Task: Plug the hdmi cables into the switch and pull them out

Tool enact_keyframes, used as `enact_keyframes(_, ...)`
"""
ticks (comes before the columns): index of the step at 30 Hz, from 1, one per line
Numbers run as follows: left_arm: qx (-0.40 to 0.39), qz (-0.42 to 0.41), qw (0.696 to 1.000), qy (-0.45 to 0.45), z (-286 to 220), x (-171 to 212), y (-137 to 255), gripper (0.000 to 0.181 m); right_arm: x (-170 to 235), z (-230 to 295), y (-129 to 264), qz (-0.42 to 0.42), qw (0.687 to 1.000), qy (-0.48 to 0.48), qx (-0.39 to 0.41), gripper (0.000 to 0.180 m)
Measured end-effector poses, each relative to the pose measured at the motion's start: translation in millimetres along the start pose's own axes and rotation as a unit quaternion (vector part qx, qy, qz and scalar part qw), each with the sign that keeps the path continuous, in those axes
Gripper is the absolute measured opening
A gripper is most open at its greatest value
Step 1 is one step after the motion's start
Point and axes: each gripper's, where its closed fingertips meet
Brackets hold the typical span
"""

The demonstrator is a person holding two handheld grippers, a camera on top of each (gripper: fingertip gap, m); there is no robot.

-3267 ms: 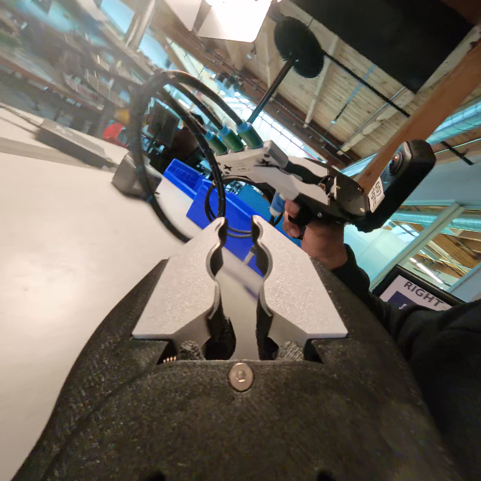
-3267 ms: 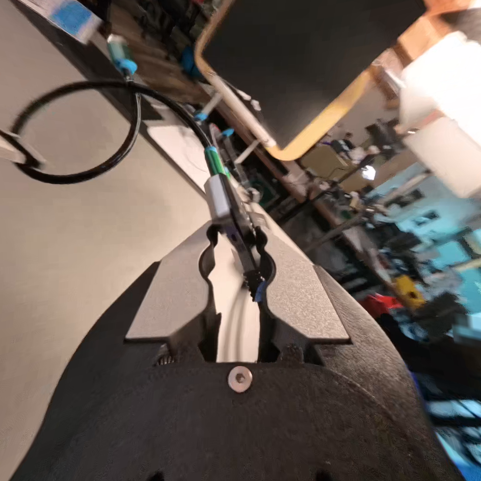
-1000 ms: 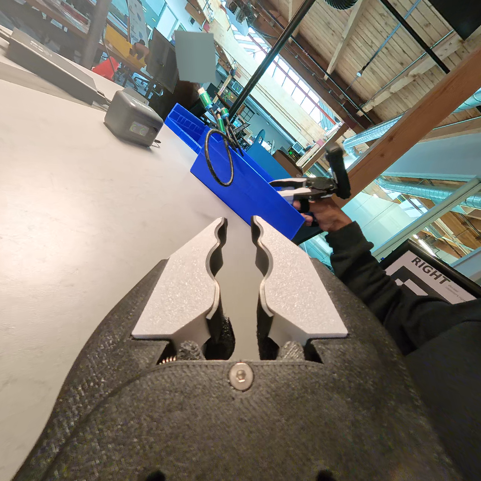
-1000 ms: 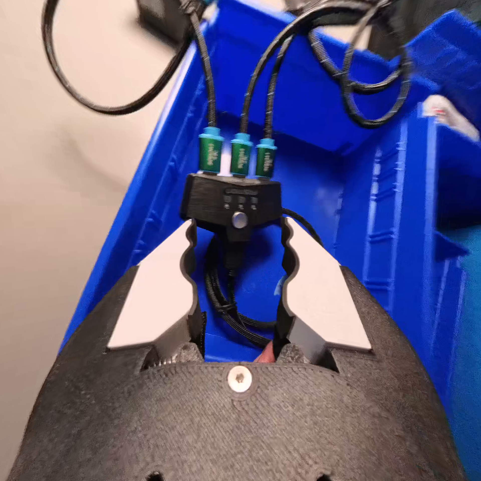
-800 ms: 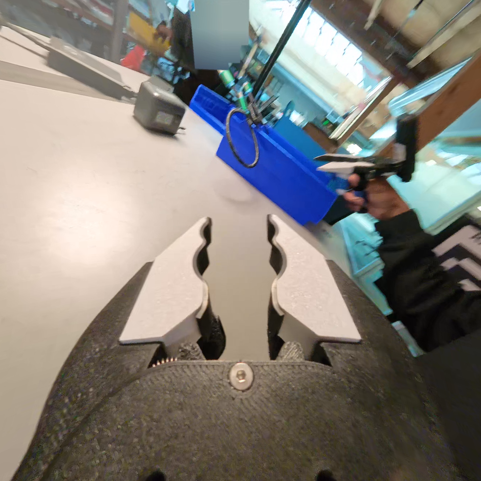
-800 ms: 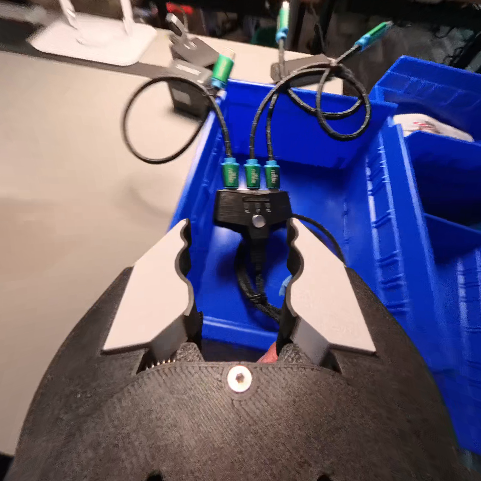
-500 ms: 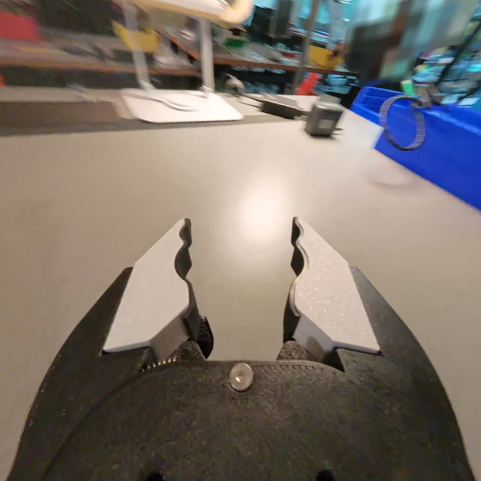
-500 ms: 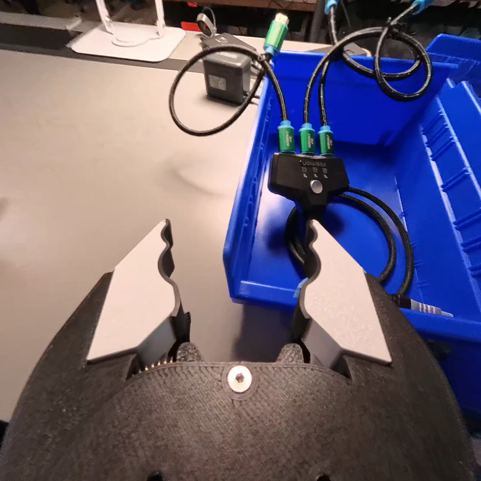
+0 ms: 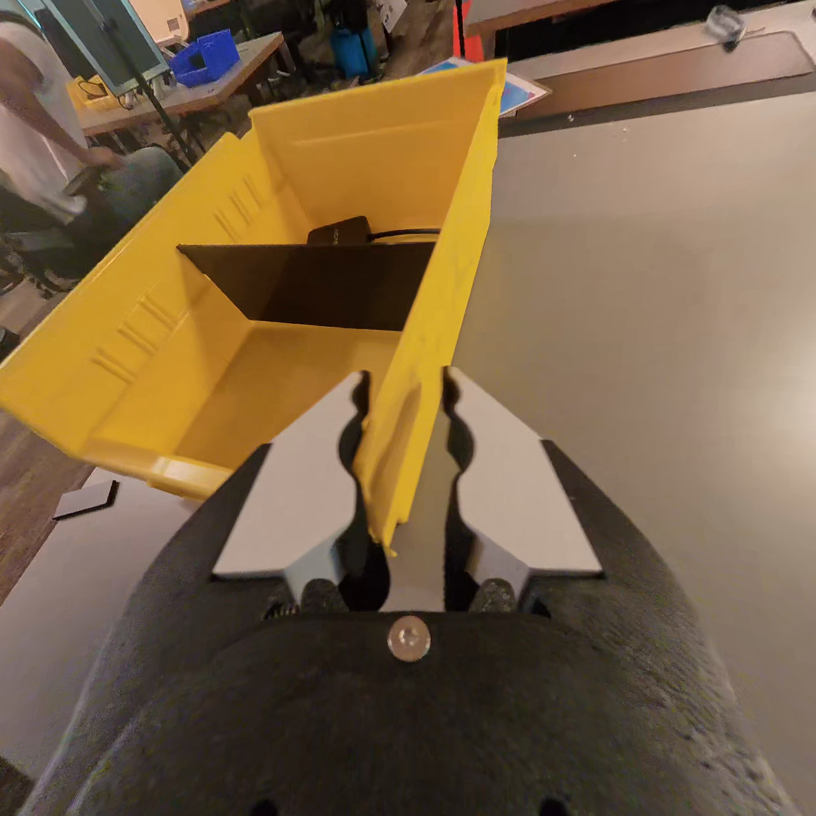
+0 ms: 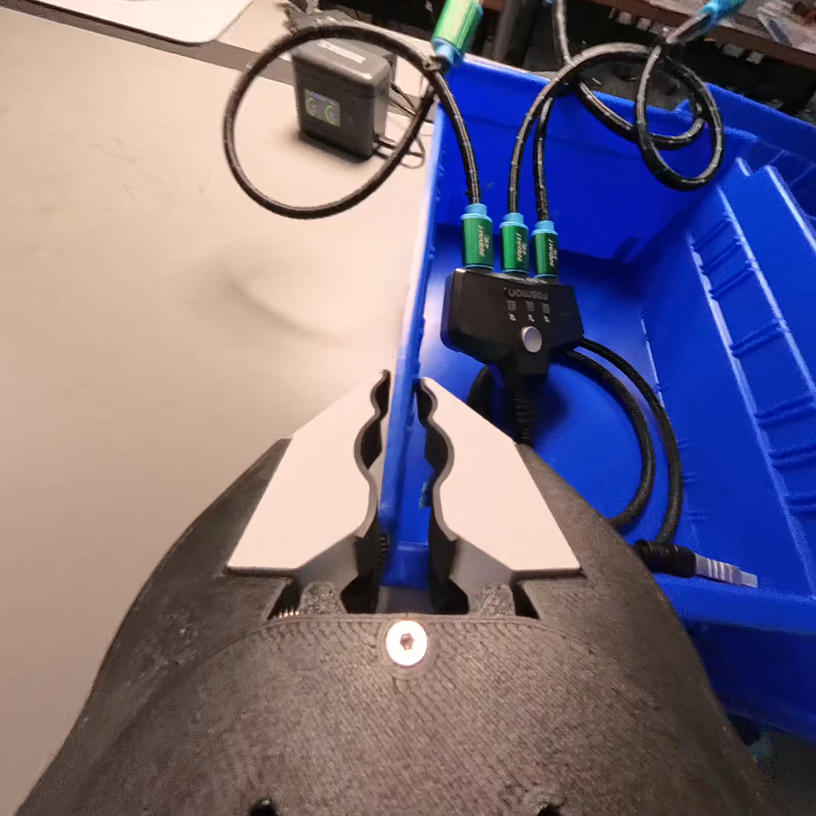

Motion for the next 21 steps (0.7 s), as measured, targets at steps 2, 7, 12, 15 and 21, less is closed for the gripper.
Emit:
enact_keyframes(2,0.029,-0.019,0.999,0.002,-4,-1,1,0.013,4,-2,4,0.000,0.999,0.026,0.021,0.005)
enact_keyframes(7,0.127,-0.046,0.990,-0.036,-43,8,34,0.006,12,21,31,-0.020,0.999,0.035,-0.025,0.005)
enact_keyframes(12,0.236,-0.050,0.968,-0.064,-76,28,86,0.006,19,58,63,-0.046,0.992,0.054,-0.100,0.004)
enact_keyframes(15,0.335,-0.049,0.935,-0.104,-102,42,122,0.007,18,83,74,-0.062,0.984,0.069,-0.150,0.004)
enact_keyframes(21,0.512,-0.027,0.842,-0.166,-119,73,189,0.006,-2,130,67,-0.083,0.964,0.108,-0.229,0.004)
Point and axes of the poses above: each gripper's, where its closed fingertips meet, y back along the fingers, x out of its underside, z = x × y across the jaws, and after that the axes turned 6 degrees about y, right-handed
